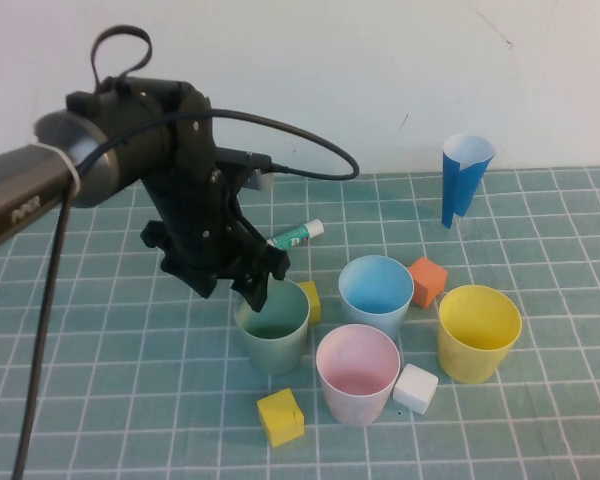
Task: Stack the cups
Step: Pick up the green cup, then place the green cup on the pink cup
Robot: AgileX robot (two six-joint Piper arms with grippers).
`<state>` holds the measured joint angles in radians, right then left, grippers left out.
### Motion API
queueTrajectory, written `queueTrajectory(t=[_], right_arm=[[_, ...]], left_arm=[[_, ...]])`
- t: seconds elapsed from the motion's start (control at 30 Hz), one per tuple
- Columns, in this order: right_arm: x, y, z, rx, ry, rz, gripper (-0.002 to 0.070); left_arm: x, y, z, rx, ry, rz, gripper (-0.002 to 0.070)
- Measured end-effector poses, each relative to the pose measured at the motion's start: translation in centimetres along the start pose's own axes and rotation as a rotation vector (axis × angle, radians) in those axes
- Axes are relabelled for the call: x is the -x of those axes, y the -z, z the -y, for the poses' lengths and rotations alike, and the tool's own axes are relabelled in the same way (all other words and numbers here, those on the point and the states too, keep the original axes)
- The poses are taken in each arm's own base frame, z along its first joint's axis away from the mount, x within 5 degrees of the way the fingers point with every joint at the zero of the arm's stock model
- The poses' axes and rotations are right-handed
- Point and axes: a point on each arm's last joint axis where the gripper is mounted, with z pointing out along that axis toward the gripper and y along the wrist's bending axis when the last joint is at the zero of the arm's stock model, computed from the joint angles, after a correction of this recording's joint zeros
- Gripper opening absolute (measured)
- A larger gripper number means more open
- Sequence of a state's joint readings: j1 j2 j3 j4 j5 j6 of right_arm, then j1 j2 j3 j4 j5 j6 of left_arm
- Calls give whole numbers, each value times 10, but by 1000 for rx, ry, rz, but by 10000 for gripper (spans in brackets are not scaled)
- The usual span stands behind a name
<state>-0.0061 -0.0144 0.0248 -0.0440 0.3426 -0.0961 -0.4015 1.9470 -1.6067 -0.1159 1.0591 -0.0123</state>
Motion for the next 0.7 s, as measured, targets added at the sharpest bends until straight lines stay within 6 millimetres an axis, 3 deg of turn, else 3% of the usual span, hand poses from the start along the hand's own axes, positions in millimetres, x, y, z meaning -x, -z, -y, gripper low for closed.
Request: queueTrajectory(t=[0.17, 0.3, 0.43, 0.53, 0.7], right_arm=[[0, 0, 0, 0, 0, 0, -3], [0, 0, 0, 0, 0, 0, -3], [0, 0, 0, 0, 0, 0, -3], [0, 0, 0, 0, 0, 0, -3], [0, 0, 0, 0, 0, 0, -3]], left_arm=[[6, -19, 0, -17, 23, 14, 349], [8, -25, -1, -18, 6, 22, 92], [6, -23, -2, -5, -17, 6, 20], [3, -6, -2, 13, -39, 11, 9], [-8, 58, 5, -2, -74, 136, 6]])
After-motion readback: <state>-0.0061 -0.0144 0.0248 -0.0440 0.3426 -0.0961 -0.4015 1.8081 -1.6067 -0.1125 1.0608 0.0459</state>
